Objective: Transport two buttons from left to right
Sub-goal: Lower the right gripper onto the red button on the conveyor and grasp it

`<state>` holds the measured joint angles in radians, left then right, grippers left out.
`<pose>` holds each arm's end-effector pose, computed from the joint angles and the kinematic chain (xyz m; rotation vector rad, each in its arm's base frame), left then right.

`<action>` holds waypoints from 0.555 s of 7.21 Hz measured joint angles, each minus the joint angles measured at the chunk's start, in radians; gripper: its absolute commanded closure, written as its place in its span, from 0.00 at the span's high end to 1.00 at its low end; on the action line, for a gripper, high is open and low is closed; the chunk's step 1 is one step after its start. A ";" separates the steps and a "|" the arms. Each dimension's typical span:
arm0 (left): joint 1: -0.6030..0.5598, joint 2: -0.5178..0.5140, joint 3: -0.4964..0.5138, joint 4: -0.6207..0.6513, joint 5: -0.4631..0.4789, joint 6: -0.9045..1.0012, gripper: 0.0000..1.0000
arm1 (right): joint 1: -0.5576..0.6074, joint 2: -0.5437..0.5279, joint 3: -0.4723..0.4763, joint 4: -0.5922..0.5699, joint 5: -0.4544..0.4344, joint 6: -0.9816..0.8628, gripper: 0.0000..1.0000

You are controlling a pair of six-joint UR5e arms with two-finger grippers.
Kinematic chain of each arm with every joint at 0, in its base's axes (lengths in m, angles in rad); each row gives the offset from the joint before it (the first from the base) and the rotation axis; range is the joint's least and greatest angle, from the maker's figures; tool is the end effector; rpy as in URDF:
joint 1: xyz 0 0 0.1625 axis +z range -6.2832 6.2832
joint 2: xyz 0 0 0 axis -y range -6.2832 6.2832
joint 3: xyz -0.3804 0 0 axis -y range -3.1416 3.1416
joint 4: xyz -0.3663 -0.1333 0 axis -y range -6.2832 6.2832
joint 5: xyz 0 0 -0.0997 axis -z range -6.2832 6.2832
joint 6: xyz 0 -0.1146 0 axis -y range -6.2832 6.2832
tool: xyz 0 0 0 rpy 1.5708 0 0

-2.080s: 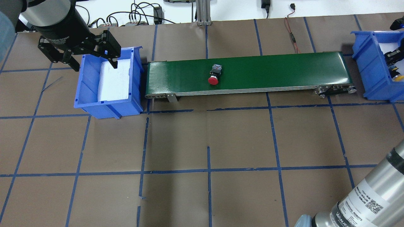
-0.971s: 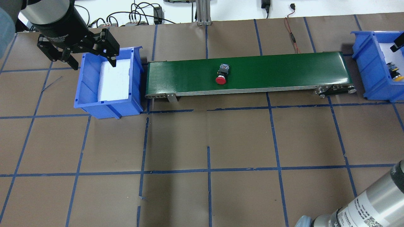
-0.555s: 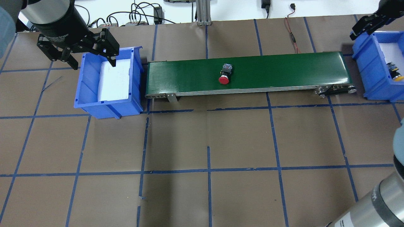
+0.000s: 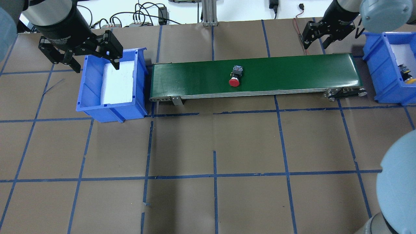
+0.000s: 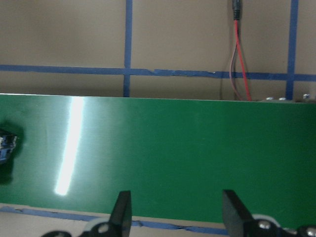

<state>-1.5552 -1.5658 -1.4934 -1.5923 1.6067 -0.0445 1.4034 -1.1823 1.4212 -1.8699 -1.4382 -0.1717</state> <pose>-0.1218 -0.4716 0.4648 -0.0950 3.1037 -0.0954 0.0453 -0.6226 0.3205 -0.0125 3.0186 -0.1234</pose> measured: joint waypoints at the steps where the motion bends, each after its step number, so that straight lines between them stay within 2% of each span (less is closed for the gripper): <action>1: 0.000 0.000 0.001 0.000 -0.001 0.000 1.00 | 0.045 0.000 0.014 0.000 -0.005 0.118 0.71; 4: 0.003 0.003 0.003 -0.001 0.001 0.000 1.00 | 0.115 0.023 0.031 -0.004 -0.012 0.336 0.74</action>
<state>-1.5521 -1.5627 -1.4905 -1.5937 1.6081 -0.0445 1.5189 -1.1598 1.4526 -1.8743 -1.4500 0.1640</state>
